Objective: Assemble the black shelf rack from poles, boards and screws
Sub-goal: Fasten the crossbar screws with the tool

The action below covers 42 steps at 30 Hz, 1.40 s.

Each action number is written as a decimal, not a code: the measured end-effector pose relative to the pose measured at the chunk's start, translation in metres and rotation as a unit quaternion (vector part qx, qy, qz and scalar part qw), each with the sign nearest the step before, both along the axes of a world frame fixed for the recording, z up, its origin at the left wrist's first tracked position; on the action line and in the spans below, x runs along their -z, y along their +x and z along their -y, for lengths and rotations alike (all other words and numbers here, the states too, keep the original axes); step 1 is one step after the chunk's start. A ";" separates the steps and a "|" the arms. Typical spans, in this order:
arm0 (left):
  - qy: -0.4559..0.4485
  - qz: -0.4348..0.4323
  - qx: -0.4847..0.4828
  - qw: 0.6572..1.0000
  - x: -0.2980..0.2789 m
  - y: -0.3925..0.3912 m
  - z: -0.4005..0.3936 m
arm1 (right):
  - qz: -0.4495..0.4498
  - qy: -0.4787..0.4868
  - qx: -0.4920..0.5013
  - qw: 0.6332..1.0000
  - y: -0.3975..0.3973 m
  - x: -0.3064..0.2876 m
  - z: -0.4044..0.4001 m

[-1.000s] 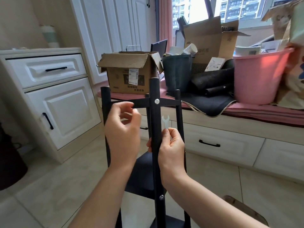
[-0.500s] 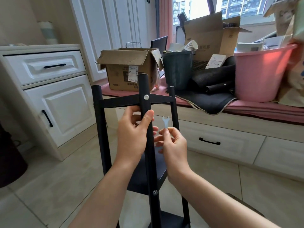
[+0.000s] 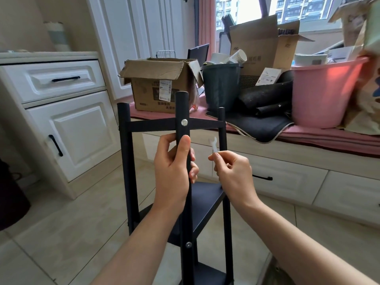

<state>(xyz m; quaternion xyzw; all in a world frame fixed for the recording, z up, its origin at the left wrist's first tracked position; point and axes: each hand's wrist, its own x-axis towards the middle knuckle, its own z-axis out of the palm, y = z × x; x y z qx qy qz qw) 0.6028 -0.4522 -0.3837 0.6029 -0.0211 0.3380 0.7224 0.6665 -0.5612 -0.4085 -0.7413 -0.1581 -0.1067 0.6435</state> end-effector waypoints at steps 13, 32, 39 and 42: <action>0.011 0.009 -0.006 1.000 0.000 -0.004 -0.012 | 0.052 -0.038 -0.095 0.993 -0.005 -0.007 -0.015; 0.066 -0.001 -0.012 0.998 -0.001 -0.005 -0.025 | 0.158 -0.029 -0.048 0.986 0.003 -0.016 -0.035; 0.051 -0.002 -0.008 0.999 -0.001 -0.004 -0.025 | 0.189 -0.028 -0.035 0.981 0.005 -0.017 -0.038; 0.048 -0.003 -0.006 0.999 0.000 -0.003 -0.025 | 0.199 -0.027 -0.028 0.979 0.006 -0.018 -0.039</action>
